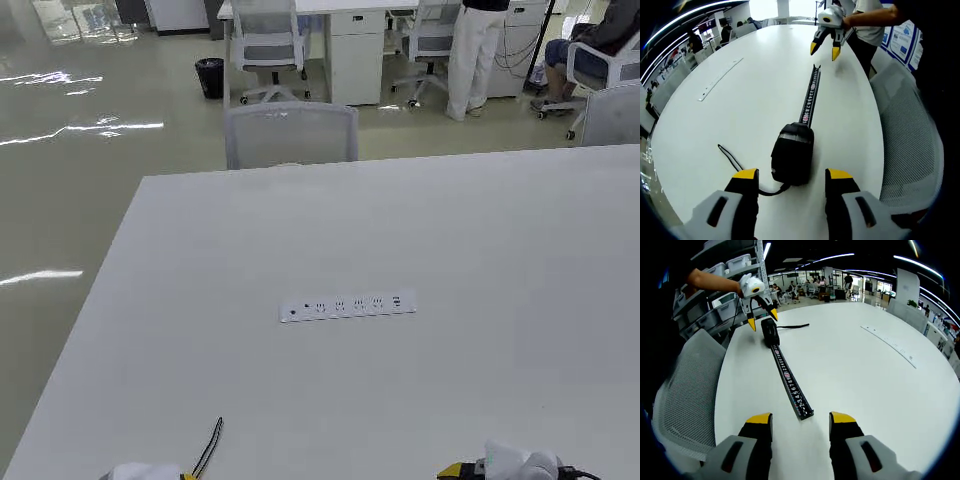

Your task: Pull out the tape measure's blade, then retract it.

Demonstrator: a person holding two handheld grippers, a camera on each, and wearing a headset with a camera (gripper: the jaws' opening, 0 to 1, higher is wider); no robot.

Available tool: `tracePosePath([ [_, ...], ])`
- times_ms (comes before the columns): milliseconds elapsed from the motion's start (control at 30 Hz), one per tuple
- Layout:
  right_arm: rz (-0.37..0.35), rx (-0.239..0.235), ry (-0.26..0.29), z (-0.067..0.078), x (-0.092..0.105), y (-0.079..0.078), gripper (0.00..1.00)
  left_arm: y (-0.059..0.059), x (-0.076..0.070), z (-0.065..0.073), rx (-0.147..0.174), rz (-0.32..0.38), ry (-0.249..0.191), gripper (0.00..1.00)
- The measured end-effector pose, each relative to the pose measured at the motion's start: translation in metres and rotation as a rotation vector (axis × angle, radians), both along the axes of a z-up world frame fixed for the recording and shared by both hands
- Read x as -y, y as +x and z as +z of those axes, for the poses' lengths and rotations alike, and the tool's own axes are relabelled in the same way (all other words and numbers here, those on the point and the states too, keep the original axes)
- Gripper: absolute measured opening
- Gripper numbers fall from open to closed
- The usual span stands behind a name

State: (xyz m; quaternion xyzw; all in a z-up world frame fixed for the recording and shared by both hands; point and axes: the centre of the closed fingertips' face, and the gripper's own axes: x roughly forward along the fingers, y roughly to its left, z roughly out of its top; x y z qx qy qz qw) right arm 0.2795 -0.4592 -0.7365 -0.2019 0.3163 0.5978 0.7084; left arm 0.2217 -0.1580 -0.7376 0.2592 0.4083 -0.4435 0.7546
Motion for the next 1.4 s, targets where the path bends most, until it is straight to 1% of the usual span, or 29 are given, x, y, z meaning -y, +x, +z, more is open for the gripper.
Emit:
tracePosePath([
  [167, -0.051, -0.014, -0.006, 0.004, 0.004, -0.004, 0.51, -0.006, 0.002, 0.007, 0.019, 0.057, -0.030, 0.53],
  [233, -0.066, -0.015, -0.009, 0.005, 0.006, -0.006, 0.53, -0.008, 0.002, 0.008, 0.026, 0.077, -0.032, 0.54],
  [367, -0.127, -0.027, 0.007, 0.010, 0.009, -0.009, 0.56, -0.016, 0.002, 0.009, 0.037, 0.121, -0.046, 0.55],
  [567, -0.167, -0.028, 0.006, 0.012, 0.013, -0.015, 0.62, -0.025, 0.001, 0.013, 0.045, 0.183, -0.060, 0.57],
  [667, -0.185, -0.027, 0.008, 0.016, 0.014, -0.018, 0.65, -0.029, 0.001, 0.015, 0.050, 0.212, -0.071, 0.58],
  [800, -0.231, -0.030, 0.009, 0.021, 0.014, -0.021, 0.69, -0.036, 0.001, 0.018, 0.060, 0.254, -0.077, 0.60],
  [867, -0.247, -0.029, 0.003, 0.022, 0.014, -0.023, 0.71, -0.041, 0.003, 0.021, 0.063, 0.270, -0.091, 0.60],
  [1000, -0.273, -0.032, 0.014, 0.024, 0.013, -0.030, 0.75, -0.047, 0.006, 0.024, 0.067, 0.315, -0.111, 0.61],
  [1133, -0.299, -0.021, 0.020, 0.027, 0.013, -0.034, 0.77, -0.050, 0.010, 0.028, 0.081, 0.357, -0.127, 0.63],
  [1200, -0.332, -0.013, 0.037, 0.032, 0.012, -0.035, 0.78, -0.052, 0.012, 0.029, 0.089, 0.387, -0.136, 0.64],
  [1233, -0.334, -0.010, 0.041, 0.033, 0.011, -0.035, 0.79, -0.052, 0.012, 0.029, 0.091, 0.393, -0.137, 0.65],
  [1400, -0.356, 0.018, 0.049, 0.041, 0.007, -0.043, 0.83, -0.054, 0.013, 0.030, 0.114, 0.460, -0.150, 0.69],
])
